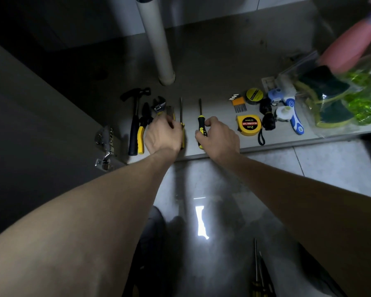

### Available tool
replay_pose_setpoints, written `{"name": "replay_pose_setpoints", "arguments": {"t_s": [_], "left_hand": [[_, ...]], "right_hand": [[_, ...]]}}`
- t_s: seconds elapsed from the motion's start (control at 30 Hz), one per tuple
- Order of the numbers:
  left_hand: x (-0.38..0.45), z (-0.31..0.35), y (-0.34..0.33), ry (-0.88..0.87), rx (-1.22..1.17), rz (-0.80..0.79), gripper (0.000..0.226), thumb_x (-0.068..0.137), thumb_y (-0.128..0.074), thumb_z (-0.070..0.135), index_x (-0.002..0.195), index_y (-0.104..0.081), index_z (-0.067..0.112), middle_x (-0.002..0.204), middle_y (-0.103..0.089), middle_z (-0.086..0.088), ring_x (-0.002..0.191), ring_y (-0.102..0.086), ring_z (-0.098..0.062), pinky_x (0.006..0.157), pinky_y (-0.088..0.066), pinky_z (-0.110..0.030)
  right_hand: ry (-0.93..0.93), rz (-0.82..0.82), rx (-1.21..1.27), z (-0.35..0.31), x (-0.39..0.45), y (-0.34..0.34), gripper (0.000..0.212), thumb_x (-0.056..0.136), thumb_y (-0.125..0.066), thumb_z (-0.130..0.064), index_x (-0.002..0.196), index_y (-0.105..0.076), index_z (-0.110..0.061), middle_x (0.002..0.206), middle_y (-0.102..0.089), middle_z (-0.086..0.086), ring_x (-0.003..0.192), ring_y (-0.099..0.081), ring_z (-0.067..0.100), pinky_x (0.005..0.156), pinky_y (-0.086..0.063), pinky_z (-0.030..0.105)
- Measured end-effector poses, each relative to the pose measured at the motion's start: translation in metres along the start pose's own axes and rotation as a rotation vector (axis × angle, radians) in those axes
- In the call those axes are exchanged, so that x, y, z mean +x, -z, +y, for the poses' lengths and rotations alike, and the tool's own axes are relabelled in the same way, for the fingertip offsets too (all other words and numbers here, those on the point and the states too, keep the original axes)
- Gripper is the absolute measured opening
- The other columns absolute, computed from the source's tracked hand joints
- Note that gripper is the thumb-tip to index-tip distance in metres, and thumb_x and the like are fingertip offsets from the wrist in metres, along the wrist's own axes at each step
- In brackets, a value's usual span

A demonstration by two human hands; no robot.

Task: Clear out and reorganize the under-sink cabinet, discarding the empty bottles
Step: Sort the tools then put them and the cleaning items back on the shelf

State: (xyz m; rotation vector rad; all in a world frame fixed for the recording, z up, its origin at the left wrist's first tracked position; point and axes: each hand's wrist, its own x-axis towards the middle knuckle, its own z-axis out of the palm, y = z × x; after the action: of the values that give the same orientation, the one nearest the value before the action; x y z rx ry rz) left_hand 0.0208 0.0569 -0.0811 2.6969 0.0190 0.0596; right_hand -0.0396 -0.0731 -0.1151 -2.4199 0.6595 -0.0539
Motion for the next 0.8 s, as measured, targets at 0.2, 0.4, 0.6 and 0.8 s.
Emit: {"name": "replay_pose_setpoints", "arguments": {"t_s": [0.2,0.4,0.6,0.8], "left_hand": [[-0.054,-0.041,0.014,0.063,-0.099,0.045,0.016,0.091,-0.049,0.028,0.101,-0.058,0.020,0.110,-0.060,-0.003,0.083,-0.055,-0.024,0.069,-0.033,-0.031],[-0.100,-0.064,0.020,0.115,-0.107,-0.029,0.009,0.091,-0.048,0.027,0.096,-0.054,0.023,0.100,-0.059,0.001,0.082,-0.050,-0.018,0.070,-0.037,-0.031],[-0.132,-0.052,0.035,0.159,-0.102,-0.124,0.018,0.091,-0.049,0.029,0.104,-0.060,0.024,0.108,-0.062,0.000,0.096,-0.057,-0.023,0.074,-0.037,-0.029],[-0.170,-0.060,0.055,0.202,-0.074,-0.256,0.020,0.091,-0.049,0.030,0.107,-0.061,0.024,0.111,-0.065,0.000,0.099,-0.060,-0.025,0.079,-0.046,-0.032]], "right_hand": [[0.036,-0.025,-0.016,-0.014,0.009,-0.013,0.045,0.089,-0.055,-0.052,0.122,-0.056,-0.021,0.106,-0.070,0.006,0.096,-0.066,0.033,0.073,-0.046,0.036],[0.041,-0.053,-0.056,-0.015,0.007,-0.010,0.046,0.090,-0.052,-0.056,0.119,-0.057,-0.020,0.107,-0.069,0.007,0.095,-0.065,0.034,0.072,-0.048,0.037],[0.045,-0.135,0.028,-0.016,-0.015,0.001,0.040,0.097,-0.052,-0.044,0.128,-0.061,-0.021,0.125,-0.064,0.008,0.110,-0.062,0.032,0.082,-0.050,0.037],[-0.014,-0.180,0.121,-0.022,-0.026,0.004,0.042,0.100,-0.053,-0.044,0.134,-0.059,-0.022,0.130,-0.065,0.006,0.117,-0.060,0.029,0.093,-0.050,0.036]]}}
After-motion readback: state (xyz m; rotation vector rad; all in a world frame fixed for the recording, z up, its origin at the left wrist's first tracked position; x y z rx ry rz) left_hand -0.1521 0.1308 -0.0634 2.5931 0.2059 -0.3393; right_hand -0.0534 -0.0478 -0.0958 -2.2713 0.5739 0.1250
